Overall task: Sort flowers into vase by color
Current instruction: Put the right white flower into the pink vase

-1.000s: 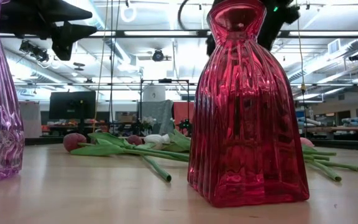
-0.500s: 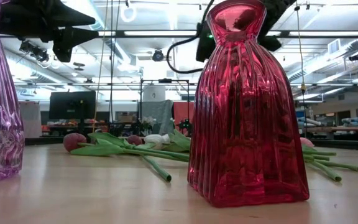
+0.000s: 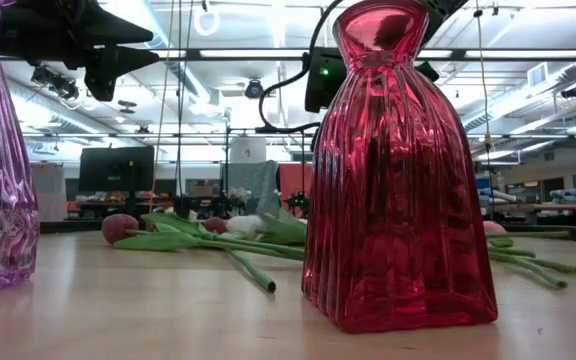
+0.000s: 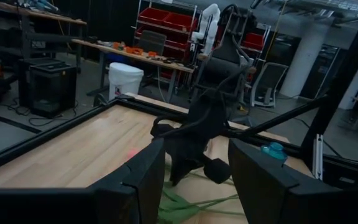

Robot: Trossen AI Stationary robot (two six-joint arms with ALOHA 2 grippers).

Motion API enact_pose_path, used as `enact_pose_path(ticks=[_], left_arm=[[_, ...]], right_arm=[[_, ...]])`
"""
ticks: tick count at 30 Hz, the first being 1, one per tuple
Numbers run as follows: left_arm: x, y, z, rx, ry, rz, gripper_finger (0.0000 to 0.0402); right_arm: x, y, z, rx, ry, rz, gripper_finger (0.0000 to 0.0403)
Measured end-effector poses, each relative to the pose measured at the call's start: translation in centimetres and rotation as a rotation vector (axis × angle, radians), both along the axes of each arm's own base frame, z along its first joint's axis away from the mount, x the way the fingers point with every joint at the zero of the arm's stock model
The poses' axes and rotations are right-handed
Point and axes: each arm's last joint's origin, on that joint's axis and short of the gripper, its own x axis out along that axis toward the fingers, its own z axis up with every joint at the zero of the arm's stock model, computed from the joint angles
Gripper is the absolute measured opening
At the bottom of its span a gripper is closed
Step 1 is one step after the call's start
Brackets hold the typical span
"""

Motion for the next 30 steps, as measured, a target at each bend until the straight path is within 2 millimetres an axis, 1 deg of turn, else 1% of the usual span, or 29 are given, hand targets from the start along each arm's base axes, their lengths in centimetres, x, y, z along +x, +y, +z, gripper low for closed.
enact_pose_path(ticks=[2, 4, 7, 10, 13, 16, 19, 22, 26, 30], left_arm=[[0.0, 0.0, 0.0, 0.001, 0.005, 0.000, 0.0182], [0.0, 0.0, -0.2, 0.001, 0.018, 0.000, 0.0182], [0.0, 0.0, -0.4, -0.010, 0.036, -0.006, 0.0182], [0.0, -0.1, -0.5, -0.022, 0.048, -0.025, 0.0182], [-0.1, -0.1, -0.5, -0.022, 0.050, -0.033, 0.0182], [-0.3, -0.1, -0.5, -0.023, 0.048, -0.037, 0.0182], [-0.3, -0.1, -0.5, -0.022, 0.047, -0.048, 0.0182], [-0.3, -0.1, -0.6, -0.022, 0.055, -0.056, 0.0182], [-0.3, -0.1, -0.8, -0.023, 0.080, -0.060, 0.0182], [-0.3, -0.1, -1.0, -0.047, 0.094, -0.060, 0.0182]], right_arm=[[-0.1, 0.0, 0.6, 0.001, -0.015, 0.008, 0.0013], [-0.2, 0.0, 1.8, -0.018, -0.049, 0.018, 0.0014], [-0.5, 0.1, 4.9, -0.072, -0.169, 0.038, 0.0006], [-0.8, 0.8, 8.1, -0.109, -0.355, 0.076, 0.0005], [-1.2, 2.1, 11.0, -0.124, -0.561, 0.165, 0.0006], [-1.3, 3.6, 12.6, -0.099, -0.812, 0.270, 0.0006], [-0.8, 5.1, 13.4, -0.046, -1.063, 0.358, 0.0005], [0.3, 6.6, 13.7, -0.006, -1.259, 0.427, 0.0005], [2.3, 8.1, 12.6, 0.042, -1.472, 0.515, 0.0005], [4.4, 9.3, 12.0, 0.071, -1.614, 0.580, 0.0005]])
